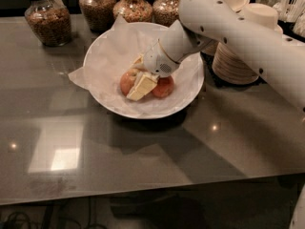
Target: Pick apple from white bowl
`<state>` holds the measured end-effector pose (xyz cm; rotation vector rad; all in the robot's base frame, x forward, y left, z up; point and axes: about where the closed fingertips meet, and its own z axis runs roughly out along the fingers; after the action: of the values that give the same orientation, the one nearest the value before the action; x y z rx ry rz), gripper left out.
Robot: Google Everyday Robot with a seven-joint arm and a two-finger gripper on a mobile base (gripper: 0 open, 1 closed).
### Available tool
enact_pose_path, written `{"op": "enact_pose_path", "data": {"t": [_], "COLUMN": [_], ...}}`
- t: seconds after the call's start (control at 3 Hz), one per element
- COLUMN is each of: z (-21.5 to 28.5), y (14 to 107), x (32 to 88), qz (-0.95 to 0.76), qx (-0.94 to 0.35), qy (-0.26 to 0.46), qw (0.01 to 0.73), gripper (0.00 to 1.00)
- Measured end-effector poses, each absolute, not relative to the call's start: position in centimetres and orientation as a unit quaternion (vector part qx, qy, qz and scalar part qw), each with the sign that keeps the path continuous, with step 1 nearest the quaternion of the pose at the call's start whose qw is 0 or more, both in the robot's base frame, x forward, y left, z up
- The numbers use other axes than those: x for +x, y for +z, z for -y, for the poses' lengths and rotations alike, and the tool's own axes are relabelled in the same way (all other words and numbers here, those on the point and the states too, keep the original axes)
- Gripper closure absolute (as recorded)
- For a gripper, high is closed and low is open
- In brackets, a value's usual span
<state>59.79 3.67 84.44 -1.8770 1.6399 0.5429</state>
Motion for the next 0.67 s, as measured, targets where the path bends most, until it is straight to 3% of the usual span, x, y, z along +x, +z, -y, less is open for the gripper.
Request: {"op": "enact_pose_path", "data": {"t": [0.67], "z": [-3.6], "y": [86.9], "x": [59.0], "qz": [-0.594], "qx": [-0.698], "qy": [0.229], "qw": [0.327], "gripper": [1.0]}}
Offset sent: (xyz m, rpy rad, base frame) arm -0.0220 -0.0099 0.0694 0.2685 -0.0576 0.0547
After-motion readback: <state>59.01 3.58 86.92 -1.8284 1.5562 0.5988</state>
